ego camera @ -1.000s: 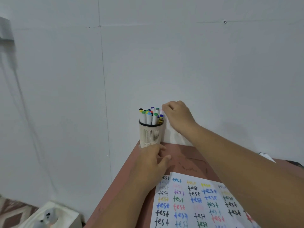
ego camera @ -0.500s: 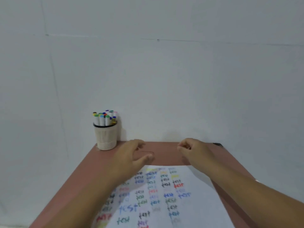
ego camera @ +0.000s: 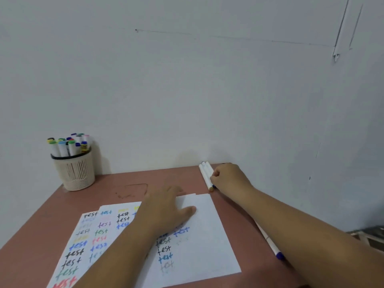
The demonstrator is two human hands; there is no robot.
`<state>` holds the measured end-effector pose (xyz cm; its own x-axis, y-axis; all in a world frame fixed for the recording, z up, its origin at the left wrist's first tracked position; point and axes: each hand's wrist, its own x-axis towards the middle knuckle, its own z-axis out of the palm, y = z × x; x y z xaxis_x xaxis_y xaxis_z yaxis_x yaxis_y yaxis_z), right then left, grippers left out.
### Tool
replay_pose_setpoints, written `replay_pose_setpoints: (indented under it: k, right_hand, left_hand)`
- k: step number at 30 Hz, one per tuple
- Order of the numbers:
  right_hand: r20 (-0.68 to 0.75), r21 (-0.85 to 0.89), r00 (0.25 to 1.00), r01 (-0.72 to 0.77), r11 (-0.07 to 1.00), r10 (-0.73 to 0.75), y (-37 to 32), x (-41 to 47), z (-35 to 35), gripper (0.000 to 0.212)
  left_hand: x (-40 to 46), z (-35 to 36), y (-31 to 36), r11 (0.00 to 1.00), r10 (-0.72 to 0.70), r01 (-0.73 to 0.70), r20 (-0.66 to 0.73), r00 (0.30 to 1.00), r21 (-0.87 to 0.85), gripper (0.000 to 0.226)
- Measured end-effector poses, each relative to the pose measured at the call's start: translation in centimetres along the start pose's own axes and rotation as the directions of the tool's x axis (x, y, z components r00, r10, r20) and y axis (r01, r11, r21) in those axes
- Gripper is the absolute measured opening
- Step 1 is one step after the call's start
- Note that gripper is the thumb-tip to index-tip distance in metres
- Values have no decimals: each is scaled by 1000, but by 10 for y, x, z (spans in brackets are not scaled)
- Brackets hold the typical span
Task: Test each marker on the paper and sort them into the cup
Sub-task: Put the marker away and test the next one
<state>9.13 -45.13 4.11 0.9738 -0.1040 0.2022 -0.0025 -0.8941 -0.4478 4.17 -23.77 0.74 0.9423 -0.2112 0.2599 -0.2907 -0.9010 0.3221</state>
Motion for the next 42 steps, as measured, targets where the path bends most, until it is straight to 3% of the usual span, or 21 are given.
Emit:
replay_pose_setpoints:
  k: [6, 11, 18, 20, 23, 25, 29, 32, 33, 35, 37, 39, 42]
  right_hand:
    - [65, -227, 993, 110, 968, -98, -20, 15, 15, 41]
    - [-7, -236, 999, 46, 971, -49, -29, 22, 30, 46]
    - [115, -300, 991, 102, 948, -70, -31, 4, 22, 73]
    - [125, -304, 989, 110, 946, -75, -32, -3, 17, 74]
    - [12, -269, 997, 76, 960, -76, -27, -13, 16, 71]
    - [-40, -240, 994, 94, 966, -106, -25, -23, 10, 55]
    - [-110, -41, 974, 193, 980, -196, -16, -42, -13, 13]
    - [-118, 244, 987, 136, 960, -110, -14, -58, -35, 10]
    - [-110, 347, 992, 97, 933, -62, -14, -64, -43, 11]
    - [-68, 506, 997, 19, 862, 18, -14, -75, -59, 12]
    - [10, 655, 998, -59, 754, 69, -12, -86, -73, 9]
    - [112, 766, 991, -130, 629, 69, -8, -96, -85, 11]
    - [212, 846, 976, -209, 490, 50, -3, -108, -92, 13]
  left_hand:
    - [6, 10, -12, 998, 30, -31, 15, 999, 58, 58]
    - [8, 15, -15, 999, 34, -35, 14, 999, 39, 55]
    - [2, 18, -13, 995, 56, -58, 22, 998, 81, 46]
    - [1, 15, -11, 995, 48, -50, 25, 999, 91, 45]
    - [1, 12, -9, 995, 38, -43, 48, 998, 93, 42]
    - [2, 7, -6, 995, 11, -21, 100, 995, 95, 45]
    - [3, -7, 0, 999, -18, 7, 208, 978, 54, 40]
    - [-4, -17, 3, 998, -33, 44, 274, 961, -35, 35]
    - [-7, -21, 4, 994, -42, 68, 275, 961, -86, 48]
    - [-11, -29, 9, 978, -39, 73, 172, 984, -194, 74]
    - [-11, -36, 12, 970, -9, -11, -80, 997, -244, 84]
    - [-12, -45, 15, 968, 67, -125, -257, 964, -216, 80]
    - [-26, -67, 29, 961, 211, -256, -318, 924, -107, 60]
